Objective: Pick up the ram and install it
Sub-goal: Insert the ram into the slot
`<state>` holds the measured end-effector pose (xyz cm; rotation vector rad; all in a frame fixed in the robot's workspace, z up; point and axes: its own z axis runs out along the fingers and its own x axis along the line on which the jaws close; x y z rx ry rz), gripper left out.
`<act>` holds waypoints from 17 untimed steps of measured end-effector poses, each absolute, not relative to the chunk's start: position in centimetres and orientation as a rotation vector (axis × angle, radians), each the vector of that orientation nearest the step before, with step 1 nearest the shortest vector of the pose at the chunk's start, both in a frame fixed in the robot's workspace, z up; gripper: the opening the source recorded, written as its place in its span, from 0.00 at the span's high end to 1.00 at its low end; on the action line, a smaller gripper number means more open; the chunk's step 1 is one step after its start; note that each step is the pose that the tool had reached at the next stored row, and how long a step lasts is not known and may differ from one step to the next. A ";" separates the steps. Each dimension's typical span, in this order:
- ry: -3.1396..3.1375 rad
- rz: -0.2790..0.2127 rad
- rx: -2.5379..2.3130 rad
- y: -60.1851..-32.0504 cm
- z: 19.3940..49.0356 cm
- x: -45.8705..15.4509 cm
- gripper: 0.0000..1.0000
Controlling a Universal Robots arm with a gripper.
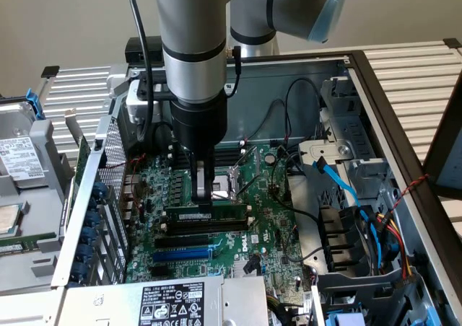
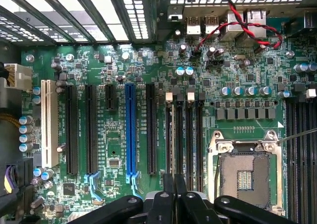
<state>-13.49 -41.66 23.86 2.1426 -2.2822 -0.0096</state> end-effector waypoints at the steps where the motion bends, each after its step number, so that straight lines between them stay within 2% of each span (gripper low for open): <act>1: -2.282 -0.010 2.143 -41.7 23.9 -13.5 0.88; 17: -2.271 -0.009 2.154 -41.7 23.6 -13.5 0.88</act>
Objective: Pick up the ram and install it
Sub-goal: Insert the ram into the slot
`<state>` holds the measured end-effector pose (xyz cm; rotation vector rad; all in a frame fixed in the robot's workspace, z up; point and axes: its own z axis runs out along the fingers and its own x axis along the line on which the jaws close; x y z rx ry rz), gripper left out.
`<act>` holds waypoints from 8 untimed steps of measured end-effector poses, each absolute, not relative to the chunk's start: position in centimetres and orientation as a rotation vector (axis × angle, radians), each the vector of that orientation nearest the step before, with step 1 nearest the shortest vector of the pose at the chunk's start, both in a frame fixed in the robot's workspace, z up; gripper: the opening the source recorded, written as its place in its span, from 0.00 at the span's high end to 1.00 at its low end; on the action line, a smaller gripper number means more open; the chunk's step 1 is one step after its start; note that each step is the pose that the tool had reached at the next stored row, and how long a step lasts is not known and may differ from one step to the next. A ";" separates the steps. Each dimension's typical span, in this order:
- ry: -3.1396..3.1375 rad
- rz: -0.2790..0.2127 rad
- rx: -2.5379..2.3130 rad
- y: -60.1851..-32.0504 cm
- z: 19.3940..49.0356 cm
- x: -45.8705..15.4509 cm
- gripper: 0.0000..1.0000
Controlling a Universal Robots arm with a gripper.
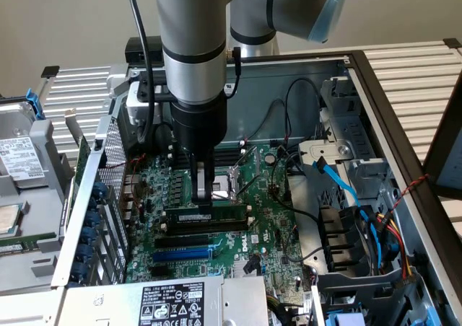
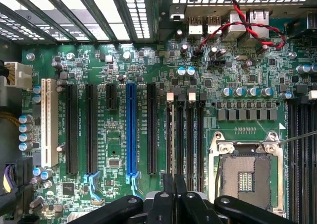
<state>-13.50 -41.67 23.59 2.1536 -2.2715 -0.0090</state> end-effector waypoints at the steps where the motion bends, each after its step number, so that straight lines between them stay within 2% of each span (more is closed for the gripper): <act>1: -2.272 -0.009 2.154 -41.7 23.4 -13.5 0.88; 8: -2.271 -0.009 2.154 -41.6 23.4 -13.5 0.88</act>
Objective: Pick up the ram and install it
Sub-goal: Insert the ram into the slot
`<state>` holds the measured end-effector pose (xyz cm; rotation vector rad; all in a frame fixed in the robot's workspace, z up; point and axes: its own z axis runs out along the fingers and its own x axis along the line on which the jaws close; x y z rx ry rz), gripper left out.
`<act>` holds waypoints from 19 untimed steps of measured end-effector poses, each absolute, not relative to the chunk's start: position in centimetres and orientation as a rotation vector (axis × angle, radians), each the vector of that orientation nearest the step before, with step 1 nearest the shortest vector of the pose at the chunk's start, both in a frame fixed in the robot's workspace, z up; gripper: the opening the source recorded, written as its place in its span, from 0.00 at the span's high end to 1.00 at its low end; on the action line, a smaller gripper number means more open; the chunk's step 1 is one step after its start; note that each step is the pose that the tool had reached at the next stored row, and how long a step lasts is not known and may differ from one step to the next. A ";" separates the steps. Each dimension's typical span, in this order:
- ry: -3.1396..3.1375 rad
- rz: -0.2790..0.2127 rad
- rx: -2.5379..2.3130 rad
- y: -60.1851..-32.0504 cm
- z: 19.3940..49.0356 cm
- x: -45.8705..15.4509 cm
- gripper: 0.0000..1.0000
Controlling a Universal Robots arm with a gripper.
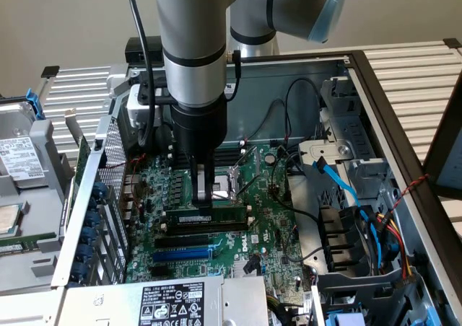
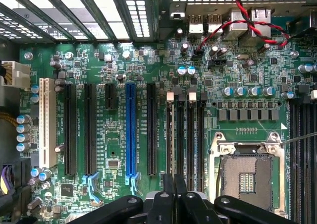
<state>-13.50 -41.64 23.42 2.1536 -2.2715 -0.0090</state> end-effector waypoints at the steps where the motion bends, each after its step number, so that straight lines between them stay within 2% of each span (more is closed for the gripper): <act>1: -2.272 -0.009 2.153 -41.6 23.4 -13.5 0.88; 19: -2.272 -0.005 2.154 -41.4 23.7 -13.5 0.88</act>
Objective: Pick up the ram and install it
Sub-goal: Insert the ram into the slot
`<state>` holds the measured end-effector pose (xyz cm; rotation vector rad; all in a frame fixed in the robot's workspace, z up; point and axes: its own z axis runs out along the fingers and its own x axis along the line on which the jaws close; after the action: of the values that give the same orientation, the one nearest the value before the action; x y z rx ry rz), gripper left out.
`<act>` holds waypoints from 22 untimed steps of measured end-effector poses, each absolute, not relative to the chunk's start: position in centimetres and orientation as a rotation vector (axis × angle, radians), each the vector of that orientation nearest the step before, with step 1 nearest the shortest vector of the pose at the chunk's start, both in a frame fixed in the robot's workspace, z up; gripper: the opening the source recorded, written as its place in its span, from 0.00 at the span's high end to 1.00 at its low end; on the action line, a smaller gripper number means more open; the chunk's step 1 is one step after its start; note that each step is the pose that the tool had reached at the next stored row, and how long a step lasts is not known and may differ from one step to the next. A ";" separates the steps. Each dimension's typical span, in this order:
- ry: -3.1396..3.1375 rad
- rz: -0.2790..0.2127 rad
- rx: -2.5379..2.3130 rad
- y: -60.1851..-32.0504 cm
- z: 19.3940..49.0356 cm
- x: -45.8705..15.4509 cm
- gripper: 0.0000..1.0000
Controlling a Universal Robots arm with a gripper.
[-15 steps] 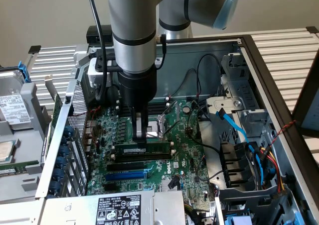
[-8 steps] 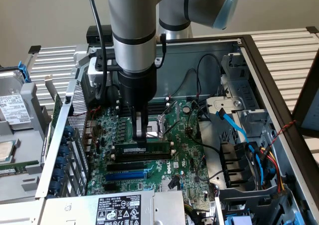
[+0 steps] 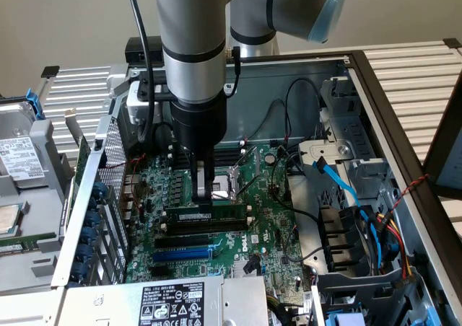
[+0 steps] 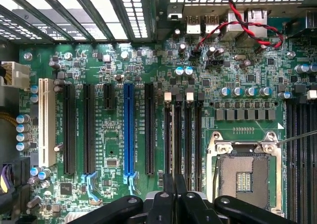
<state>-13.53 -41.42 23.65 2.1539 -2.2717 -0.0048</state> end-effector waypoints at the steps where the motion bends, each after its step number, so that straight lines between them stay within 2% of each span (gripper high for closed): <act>1: -2.271 -0.002 2.153 -41.4 23.7 -13.5 0.88; 6: -2.273 0.030 2.155 -41.4 23.7 -13.6 0.88; 22: -2.272 0.030 2.154 -41.4 23.5 -13.7 0.88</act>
<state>-13.73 -41.36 23.54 2.1544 -2.2725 0.0298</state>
